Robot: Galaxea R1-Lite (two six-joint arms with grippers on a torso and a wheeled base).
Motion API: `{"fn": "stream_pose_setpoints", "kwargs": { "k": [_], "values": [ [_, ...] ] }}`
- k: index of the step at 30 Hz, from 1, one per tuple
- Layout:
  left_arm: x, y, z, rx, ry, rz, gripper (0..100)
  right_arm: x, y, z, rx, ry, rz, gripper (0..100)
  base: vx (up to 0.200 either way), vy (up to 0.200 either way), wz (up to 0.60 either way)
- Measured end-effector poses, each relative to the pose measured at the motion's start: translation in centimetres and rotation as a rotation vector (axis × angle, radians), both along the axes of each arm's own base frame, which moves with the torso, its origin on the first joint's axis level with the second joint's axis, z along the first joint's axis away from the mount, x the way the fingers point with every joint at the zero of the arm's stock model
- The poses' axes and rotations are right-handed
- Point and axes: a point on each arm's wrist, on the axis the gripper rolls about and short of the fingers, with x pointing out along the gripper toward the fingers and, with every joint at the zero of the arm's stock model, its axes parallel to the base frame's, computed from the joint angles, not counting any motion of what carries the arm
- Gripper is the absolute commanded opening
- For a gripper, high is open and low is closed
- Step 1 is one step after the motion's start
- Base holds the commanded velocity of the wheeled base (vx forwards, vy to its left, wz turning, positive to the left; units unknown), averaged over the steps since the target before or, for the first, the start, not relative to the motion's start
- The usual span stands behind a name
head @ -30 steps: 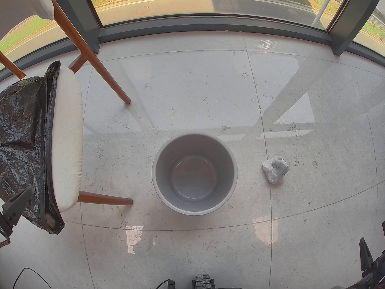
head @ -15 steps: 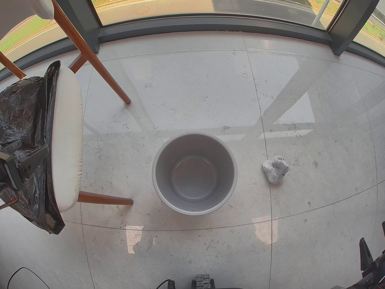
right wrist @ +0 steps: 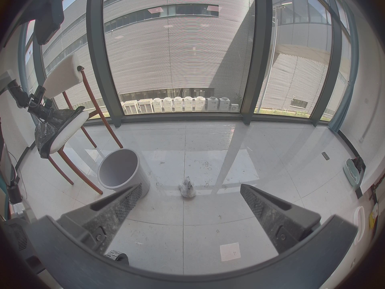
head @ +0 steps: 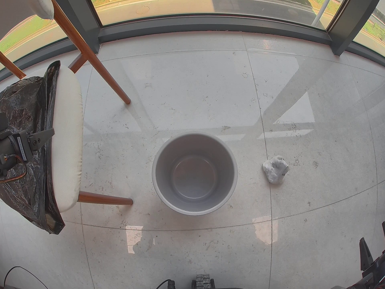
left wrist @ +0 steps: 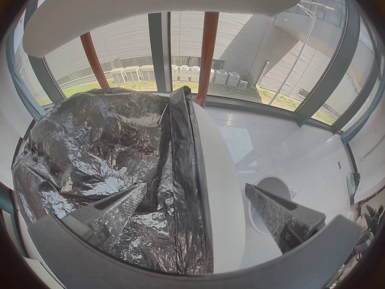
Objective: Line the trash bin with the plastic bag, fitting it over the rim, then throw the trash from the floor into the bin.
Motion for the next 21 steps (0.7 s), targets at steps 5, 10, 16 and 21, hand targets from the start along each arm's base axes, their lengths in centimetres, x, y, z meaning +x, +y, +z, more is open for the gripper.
{"fn": "stream_pose_setpoints", "kwargs": {
  "k": [5,10,16,21],
  "values": [
    [0.7,0.1,-0.6,-0.005,0.031,0.002,100,0.0,0.0,0.0,0.000,0.000,0.000,100,0.000,0.000,0.00],
    [1.1,0.2,-0.9,-0.005,0.044,0.001,100,0.0,0.0,0.0,0.000,0.000,0.000,100,0.000,0.000,0.00],
    [1.2,0.1,-1.1,-0.004,0.056,-0.007,100,0.0,0.0,0.0,0.000,0.001,0.000,100,0.000,0.000,0.00],
    [1.2,0.1,-1.5,-0.003,0.067,-0.008,100,0.0,0.0,0.0,0.000,0.000,0.000,100,0.000,0.000,0.00]
  ]
}}
